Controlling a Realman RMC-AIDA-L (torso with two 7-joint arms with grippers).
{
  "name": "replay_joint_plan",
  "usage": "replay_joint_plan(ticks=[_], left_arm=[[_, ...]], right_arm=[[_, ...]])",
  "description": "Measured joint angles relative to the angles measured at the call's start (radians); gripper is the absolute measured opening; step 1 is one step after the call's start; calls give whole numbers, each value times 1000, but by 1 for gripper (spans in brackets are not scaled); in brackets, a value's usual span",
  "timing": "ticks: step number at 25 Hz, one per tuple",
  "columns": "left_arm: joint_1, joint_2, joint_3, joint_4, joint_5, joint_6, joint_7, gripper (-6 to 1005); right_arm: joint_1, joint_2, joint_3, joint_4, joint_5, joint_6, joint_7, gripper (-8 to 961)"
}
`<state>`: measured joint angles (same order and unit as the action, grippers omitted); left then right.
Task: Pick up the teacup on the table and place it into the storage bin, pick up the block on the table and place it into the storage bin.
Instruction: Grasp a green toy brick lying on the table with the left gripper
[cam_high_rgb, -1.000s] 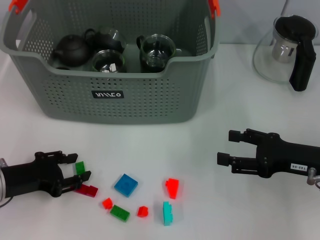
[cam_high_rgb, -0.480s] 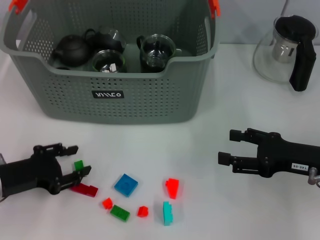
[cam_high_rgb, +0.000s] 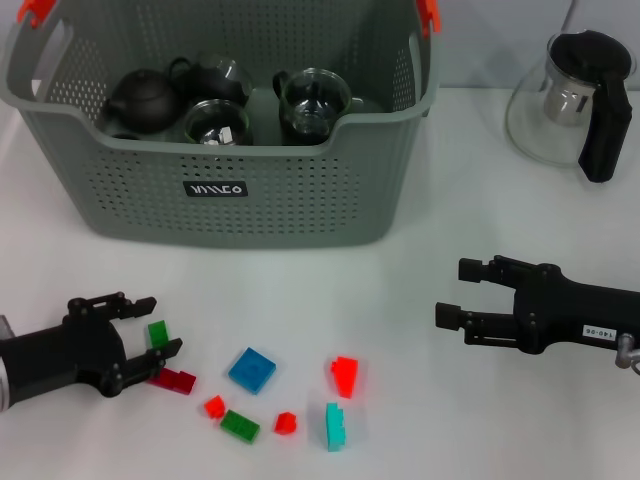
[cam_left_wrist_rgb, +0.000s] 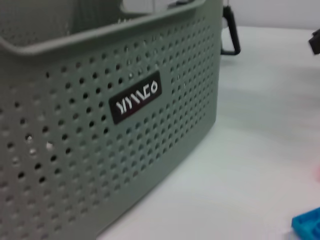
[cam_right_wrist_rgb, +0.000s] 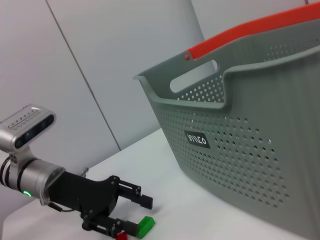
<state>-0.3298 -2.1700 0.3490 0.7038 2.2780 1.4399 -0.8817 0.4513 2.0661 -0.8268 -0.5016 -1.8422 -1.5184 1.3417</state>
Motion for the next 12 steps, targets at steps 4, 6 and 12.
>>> replay_joint_plan(ticks=[4,6,12], left_arm=[[-3,0,0,-20,0,-16,4,562],[-3,0,4,-26,0,-30,5,561],[-1,0,8,-36,0,-47,5,558]], right_arm=[[1,-1,0,0,0,1,1,927],[3,-1,0,0,0,1,2,927],[2,-1,0,0,0,3,2,927]])
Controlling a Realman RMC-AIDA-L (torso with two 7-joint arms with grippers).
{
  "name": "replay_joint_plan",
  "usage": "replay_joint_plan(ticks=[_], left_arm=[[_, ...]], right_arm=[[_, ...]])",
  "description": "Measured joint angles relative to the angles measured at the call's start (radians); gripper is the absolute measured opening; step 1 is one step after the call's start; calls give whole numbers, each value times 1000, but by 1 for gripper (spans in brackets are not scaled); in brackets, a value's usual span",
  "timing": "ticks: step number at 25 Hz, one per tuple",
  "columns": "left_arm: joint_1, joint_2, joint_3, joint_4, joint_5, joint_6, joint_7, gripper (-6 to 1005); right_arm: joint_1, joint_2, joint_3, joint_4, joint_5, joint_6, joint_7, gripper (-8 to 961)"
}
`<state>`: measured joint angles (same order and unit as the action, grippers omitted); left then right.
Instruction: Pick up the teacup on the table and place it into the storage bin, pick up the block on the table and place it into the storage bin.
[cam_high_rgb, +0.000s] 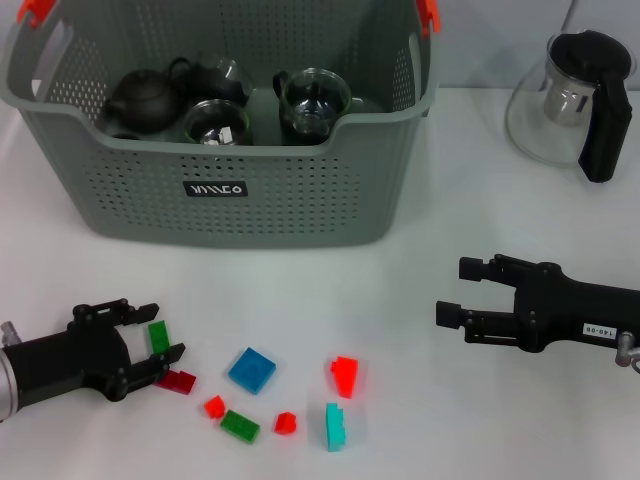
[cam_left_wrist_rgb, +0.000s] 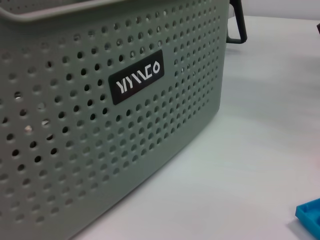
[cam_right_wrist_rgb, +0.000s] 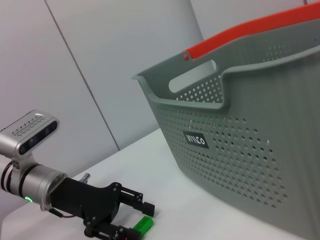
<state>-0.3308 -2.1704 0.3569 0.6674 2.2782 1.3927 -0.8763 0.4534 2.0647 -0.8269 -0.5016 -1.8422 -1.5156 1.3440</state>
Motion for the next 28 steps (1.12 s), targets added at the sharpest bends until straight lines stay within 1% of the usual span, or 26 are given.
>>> replay_joint_plan(ticks=[12,15,16,20,24,28], left_arm=[[1,0,-10,11,1,-4,-2,552],[1,0,-16,21,-2,12,-11,436],[1,1,-25,28,-4,27,-17,439],[-4,9,-110,58,-17,156,-50,449],[-13,29,-227,59,-95,351,-71,460],[-29,40,-261,46,-185,462,-156,471]], right_arm=[[-1,0,0,0,0,-1,1,926],[-1,0,0,0,0,-3,1,926],[-1,0,0,0,0,-3,1,926],[-2,0,0,0,0,-4,1,926],[-1,1,0,0,0,-6,1,926],[0,2,0,0,0,-7,1,926]])
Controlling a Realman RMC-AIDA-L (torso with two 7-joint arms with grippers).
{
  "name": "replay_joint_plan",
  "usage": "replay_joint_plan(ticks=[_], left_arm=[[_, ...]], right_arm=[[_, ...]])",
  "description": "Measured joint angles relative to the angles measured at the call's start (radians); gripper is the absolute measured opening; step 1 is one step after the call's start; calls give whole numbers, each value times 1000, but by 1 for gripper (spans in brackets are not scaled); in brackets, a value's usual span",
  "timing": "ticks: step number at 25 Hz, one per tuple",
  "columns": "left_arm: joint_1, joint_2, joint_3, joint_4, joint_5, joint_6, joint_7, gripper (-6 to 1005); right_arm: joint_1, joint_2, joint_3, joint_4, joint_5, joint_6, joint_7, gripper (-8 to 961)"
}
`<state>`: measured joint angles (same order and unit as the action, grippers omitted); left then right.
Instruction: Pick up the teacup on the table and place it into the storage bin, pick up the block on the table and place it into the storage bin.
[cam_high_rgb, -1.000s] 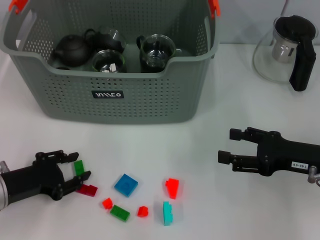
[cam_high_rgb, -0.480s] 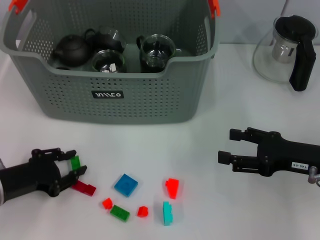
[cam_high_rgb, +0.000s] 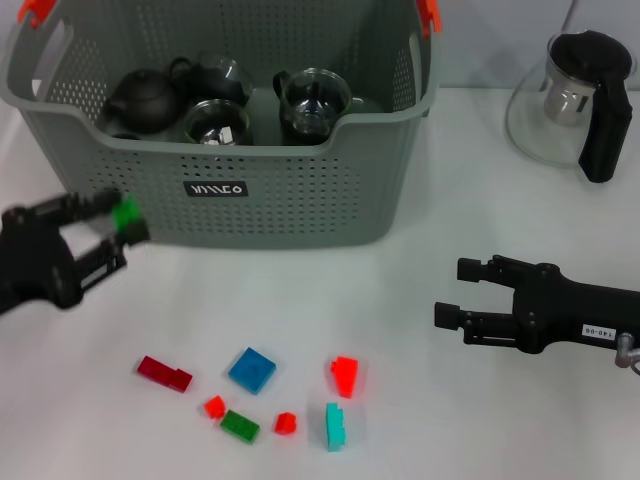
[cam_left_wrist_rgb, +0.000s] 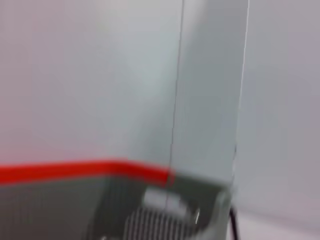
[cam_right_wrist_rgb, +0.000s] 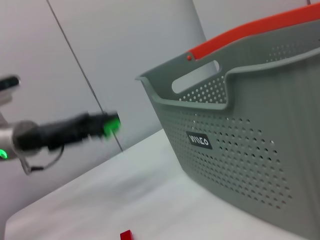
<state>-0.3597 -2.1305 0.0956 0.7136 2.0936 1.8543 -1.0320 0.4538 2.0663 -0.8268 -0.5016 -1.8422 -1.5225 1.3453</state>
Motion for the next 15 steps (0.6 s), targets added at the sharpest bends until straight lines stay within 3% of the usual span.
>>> replay_joint_plan(ticks=[6,12,15], left_arm=[[-91,25,-2,-19,-168,72,-265,487],[-241,53,19,-19,-236,-76,-480,503],[-310,57,91,-7,-231,-208,-538,511]], right_arm=[[6,0,0,0,0,0,0,926],[6,0,0,0,1,4,-2,926],[8,1,0,0,2,4,0,926]])
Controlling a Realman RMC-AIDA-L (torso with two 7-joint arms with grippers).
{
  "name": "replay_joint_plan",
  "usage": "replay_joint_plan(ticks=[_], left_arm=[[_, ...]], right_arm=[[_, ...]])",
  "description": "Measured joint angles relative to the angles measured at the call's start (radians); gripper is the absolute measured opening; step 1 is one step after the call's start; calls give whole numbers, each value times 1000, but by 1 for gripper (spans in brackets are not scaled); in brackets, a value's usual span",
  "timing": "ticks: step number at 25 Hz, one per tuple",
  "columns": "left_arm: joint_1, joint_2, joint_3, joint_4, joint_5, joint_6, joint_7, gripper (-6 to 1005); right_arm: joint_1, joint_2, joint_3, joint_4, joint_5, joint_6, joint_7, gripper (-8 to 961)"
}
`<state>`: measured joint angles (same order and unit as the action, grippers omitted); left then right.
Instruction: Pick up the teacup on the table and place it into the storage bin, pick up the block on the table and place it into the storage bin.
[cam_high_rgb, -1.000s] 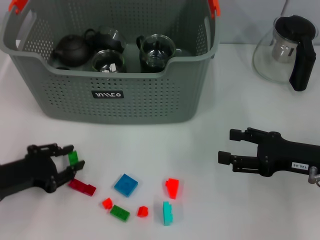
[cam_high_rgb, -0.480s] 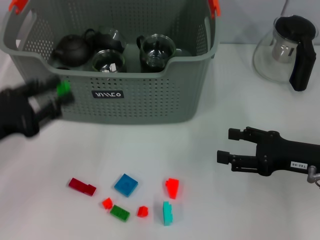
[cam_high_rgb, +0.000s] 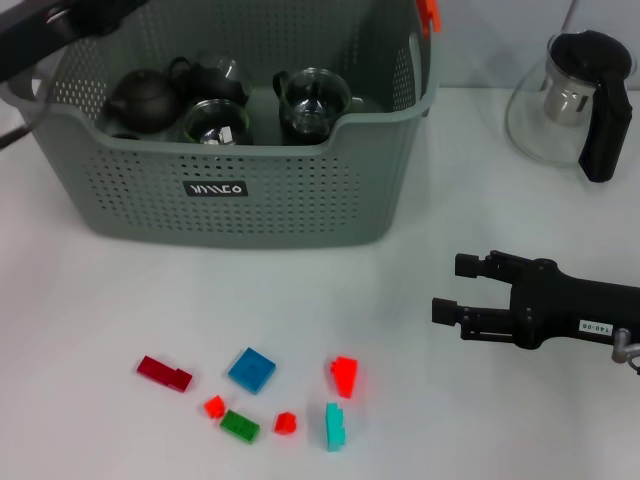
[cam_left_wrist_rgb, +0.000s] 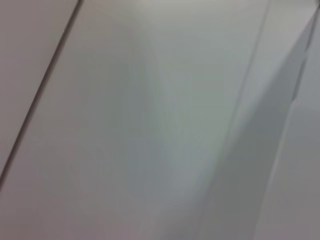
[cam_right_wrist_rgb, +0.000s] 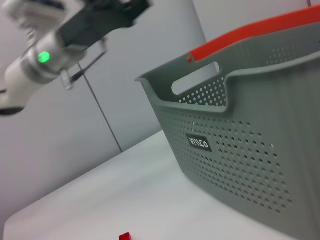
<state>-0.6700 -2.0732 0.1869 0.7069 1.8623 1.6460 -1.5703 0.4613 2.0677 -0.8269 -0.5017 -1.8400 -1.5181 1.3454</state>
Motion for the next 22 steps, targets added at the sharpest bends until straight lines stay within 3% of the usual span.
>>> replay_joint_plan(ticks=[6,9,15,22], left_arm=[[-37,32,410,109,59,-372,-194,528],[-45,21,511,188,201,-464,-302,536],[-76,-1,663,245,447,-595,-492,552],[-99,-11,697,230,536,-635,-596,571]], right_arm=[[5,3,1,-5,4,1,0,926],[11,2,2,-5,5,3,0,926],[14,2,2,-2,6,6,-2,926],[14,3,2,-2,5,6,-2,926]])
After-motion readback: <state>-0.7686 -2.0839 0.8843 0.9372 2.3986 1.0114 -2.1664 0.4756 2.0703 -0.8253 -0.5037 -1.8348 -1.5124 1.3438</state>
